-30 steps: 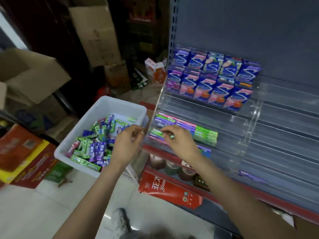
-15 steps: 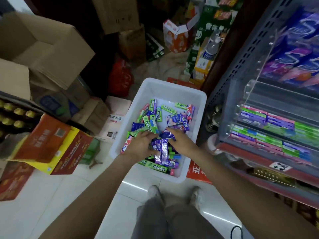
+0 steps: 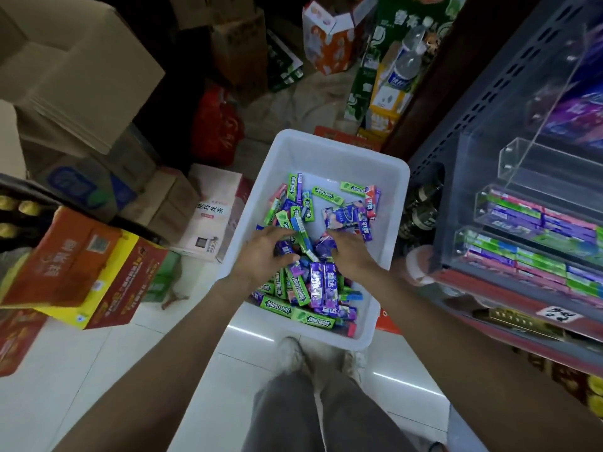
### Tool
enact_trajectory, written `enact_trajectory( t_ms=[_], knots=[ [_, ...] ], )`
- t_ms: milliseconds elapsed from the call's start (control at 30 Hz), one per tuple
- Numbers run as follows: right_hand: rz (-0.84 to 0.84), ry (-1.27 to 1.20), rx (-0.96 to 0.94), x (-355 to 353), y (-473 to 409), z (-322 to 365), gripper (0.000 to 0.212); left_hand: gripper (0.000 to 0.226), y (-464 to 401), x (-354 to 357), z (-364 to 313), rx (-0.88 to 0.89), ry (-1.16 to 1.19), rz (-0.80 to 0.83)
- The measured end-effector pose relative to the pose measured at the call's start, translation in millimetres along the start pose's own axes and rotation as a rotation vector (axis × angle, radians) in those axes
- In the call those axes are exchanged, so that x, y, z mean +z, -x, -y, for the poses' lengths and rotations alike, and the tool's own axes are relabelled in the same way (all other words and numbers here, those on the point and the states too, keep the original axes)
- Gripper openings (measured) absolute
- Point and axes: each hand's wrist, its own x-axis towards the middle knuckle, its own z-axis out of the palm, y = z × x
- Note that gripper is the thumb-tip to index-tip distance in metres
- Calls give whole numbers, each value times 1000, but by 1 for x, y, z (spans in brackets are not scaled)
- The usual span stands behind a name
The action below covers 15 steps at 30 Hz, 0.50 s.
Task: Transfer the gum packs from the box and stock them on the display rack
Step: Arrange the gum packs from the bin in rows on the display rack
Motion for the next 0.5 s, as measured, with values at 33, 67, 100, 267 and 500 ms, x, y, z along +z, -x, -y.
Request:
enact_trajectory(
  t_ms=[33,67,100,267,500],
  knots=[
    [-12,34,23,2,-5,1,52,51,0,-1,2,6,-6,20],
    [-15,50,51,3,-9,2,53,52,0,-1,3,9,-20,39],
    [-15,51,69,2,-12,2,50,52,0,0,3,9,-34,54],
    [-129,-211,-27,-17,-9,-4,23,41,-9,-1,-5,18,21,14],
    [-238,-554,-206,-64,-2,7,26,54,-47,7,-48,44,128,84]
  ],
)
